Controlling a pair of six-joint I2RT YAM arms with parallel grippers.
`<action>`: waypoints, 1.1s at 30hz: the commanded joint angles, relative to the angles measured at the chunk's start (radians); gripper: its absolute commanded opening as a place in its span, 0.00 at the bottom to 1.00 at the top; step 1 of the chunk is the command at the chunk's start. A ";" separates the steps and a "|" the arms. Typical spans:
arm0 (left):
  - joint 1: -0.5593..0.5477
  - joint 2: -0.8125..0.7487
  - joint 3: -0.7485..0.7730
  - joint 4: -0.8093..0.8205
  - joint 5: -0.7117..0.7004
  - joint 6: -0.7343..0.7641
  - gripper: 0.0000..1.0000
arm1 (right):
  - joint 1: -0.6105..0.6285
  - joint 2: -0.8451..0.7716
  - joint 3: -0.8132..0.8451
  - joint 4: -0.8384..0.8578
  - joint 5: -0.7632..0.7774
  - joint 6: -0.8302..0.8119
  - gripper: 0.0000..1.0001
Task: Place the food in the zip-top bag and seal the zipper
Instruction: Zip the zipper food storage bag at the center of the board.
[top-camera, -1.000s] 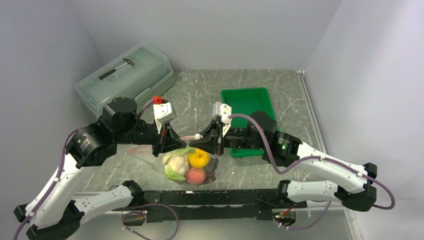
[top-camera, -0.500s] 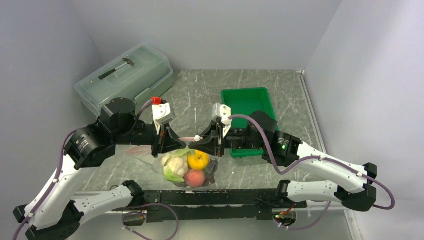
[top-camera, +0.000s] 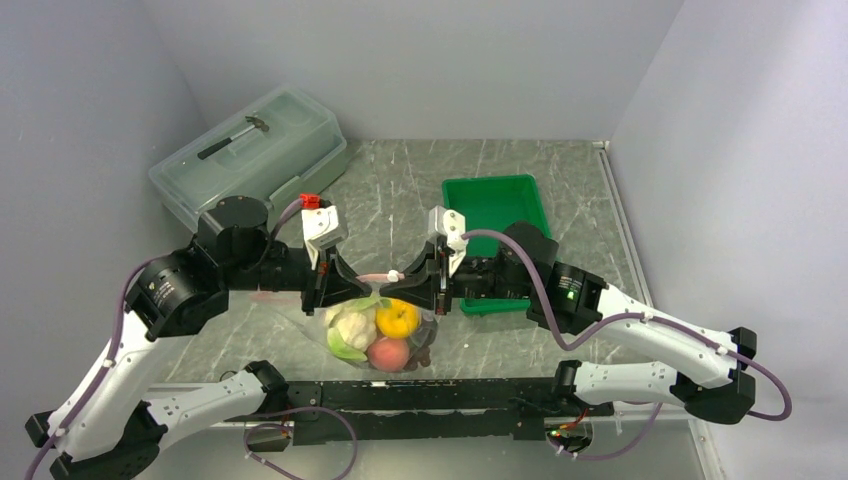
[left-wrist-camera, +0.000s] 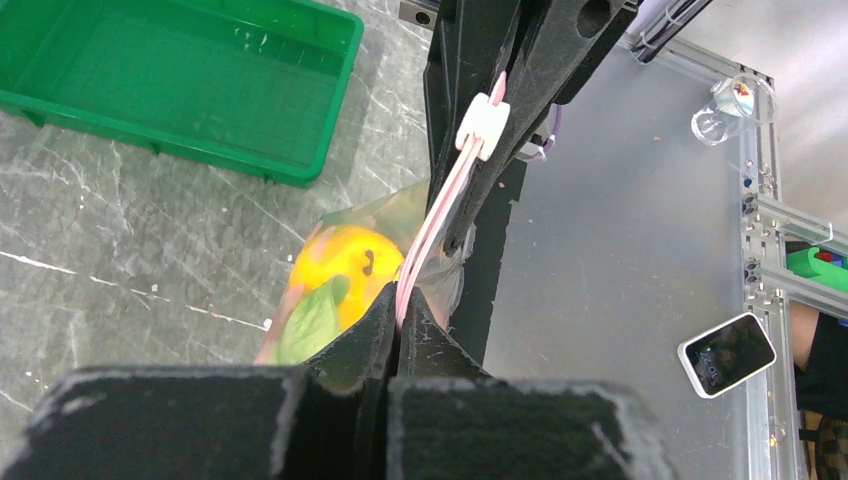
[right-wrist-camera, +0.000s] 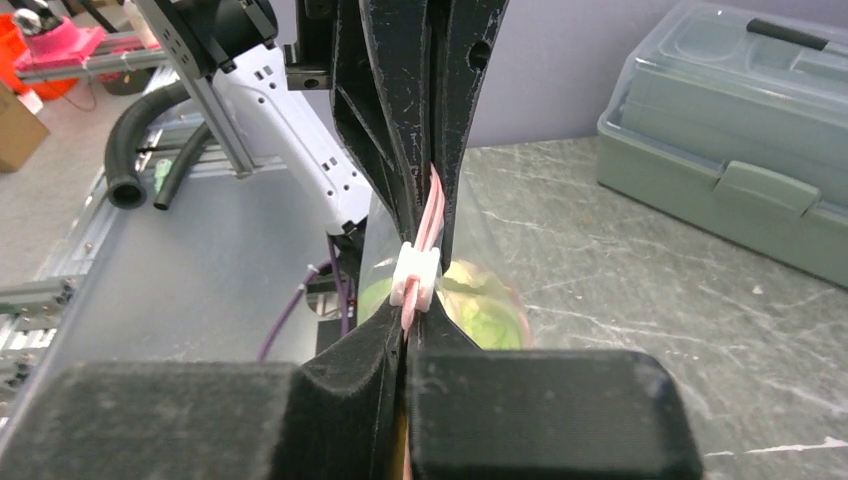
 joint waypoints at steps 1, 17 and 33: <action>0.002 -0.015 0.054 0.105 0.020 0.002 0.00 | 0.000 -0.005 0.022 0.018 -0.041 -0.005 0.00; 0.003 -0.024 0.018 0.115 0.032 -0.004 0.23 | 0.000 0.005 0.089 -0.103 -0.021 -0.042 0.00; 0.003 -0.012 -0.037 0.228 0.147 -0.022 0.69 | 0.001 0.046 0.180 -0.224 -0.101 -0.037 0.00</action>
